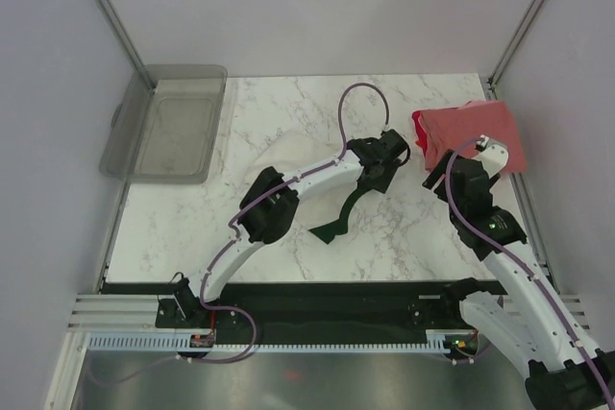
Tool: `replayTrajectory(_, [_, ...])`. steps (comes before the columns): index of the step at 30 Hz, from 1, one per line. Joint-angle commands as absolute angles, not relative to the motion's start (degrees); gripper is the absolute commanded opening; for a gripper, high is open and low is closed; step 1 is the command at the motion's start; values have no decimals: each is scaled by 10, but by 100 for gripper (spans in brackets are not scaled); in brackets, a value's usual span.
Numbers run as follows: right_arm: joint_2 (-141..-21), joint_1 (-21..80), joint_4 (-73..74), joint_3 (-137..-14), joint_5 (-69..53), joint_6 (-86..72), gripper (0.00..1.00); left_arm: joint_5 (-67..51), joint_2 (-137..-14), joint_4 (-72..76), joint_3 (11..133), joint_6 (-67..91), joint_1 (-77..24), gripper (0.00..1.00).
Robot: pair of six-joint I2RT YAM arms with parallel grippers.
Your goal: Fold and stack the t-shirts
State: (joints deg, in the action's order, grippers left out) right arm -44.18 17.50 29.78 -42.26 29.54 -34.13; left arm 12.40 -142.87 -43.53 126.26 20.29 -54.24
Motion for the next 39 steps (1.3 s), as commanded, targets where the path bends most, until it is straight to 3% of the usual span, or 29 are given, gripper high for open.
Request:
replayTrajectory(1, [-427,174,308,-449,309,-335,79,105,-1427,-475,1243,223,-533,54])
replayTrajectory(2, [-427,174,308,-447,309,-337,79,100,-1422,-475,1236,225,-534,40])
replayTrajectory(4, [-432,174,302,-442,305,-341,78,97,-1408,-475,1223,224,-534,25])
replayTrajectory(5, [-436,174,299,-439,302,-341,78,99,-1381,-475,1218,222,-534,9])
replayTrajectory(6, [-440,174,297,-437,298,-341,78,100,-1365,-475,1208,221,-533,2])
replayTrajectory(11, [-458,174,269,-413,245,-316,71,21,-1197,-469,1141,202,-525,2])
replayTrajectory(17, [-455,173,177,-365,100,-291,65,23,-927,-455,943,221,-490,2])
replayTrajectory(26, [-601,175,45,-365,-57,-301,66,66,-631,-418,683,275,-314,2])
replayTrajectory(32, [-740,204,29,-415,-32,-296,70,69,-559,-372,571,279,-277,2])
replayTrajectory(39, [-865,224,29,-475,39,-290,67,51,-552,-357,560,267,-275,2])
